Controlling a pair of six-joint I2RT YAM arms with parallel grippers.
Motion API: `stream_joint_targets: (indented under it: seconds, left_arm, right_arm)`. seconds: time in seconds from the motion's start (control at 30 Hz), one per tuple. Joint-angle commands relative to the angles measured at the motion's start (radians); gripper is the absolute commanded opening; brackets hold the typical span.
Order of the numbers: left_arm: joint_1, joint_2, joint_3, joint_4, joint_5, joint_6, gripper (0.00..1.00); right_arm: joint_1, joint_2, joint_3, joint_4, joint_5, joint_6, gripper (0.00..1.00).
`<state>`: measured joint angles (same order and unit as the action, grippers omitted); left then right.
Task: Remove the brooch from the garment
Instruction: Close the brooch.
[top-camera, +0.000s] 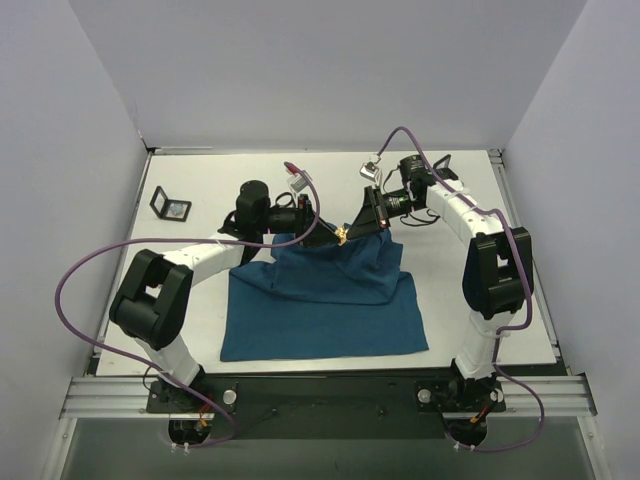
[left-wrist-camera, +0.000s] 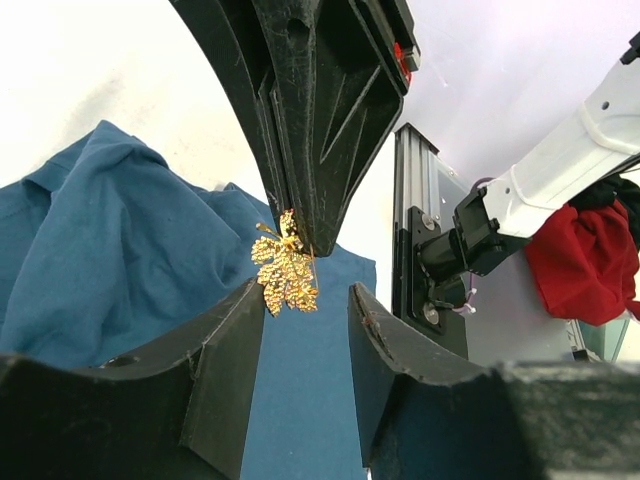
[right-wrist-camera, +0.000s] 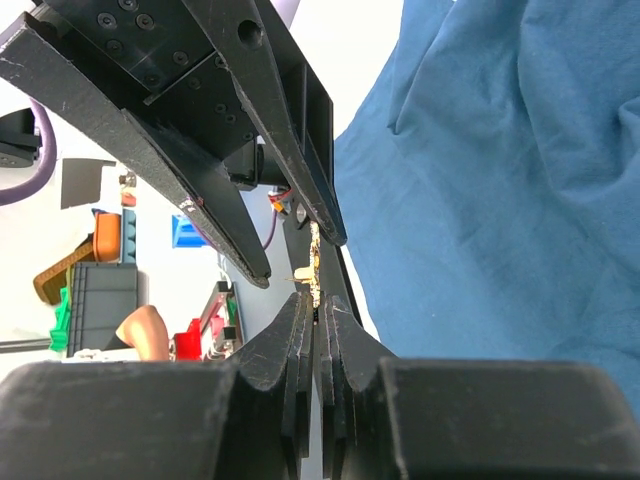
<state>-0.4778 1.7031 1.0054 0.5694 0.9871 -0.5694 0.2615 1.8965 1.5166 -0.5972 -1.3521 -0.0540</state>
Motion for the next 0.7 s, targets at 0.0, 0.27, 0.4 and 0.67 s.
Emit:
stream_joint_targets:
  seconds: [0.0, 0.27, 0.4, 0.67]
  left_arm:
    - [-0.01, 0.006, 0.012, 0.05, -0.039, 0.005, 0.49]
    - [-0.016, 0.009, 0.025, -0.005, -0.073, 0.04, 0.49]
    - [-0.018, 0.01, 0.03, -0.017, -0.096, 0.042, 0.49]
    - [-0.016, 0.016, 0.036, -0.017, -0.093, 0.034, 0.41]
  right_arm:
    - [0.013, -0.016, -0.006, -0.013, -0.01, -0.029, 0.0]
    - [0.019, -0.019, -0.006, -0.013, -0.012, -0.029, 0.0]
    - [0.022, -0.02, -0.007, -0.013, -0.001, -0.029, 0.0]
    - [0.021, -0.019, -0.003, -0.013, -0.019, -0.027, 0.0]
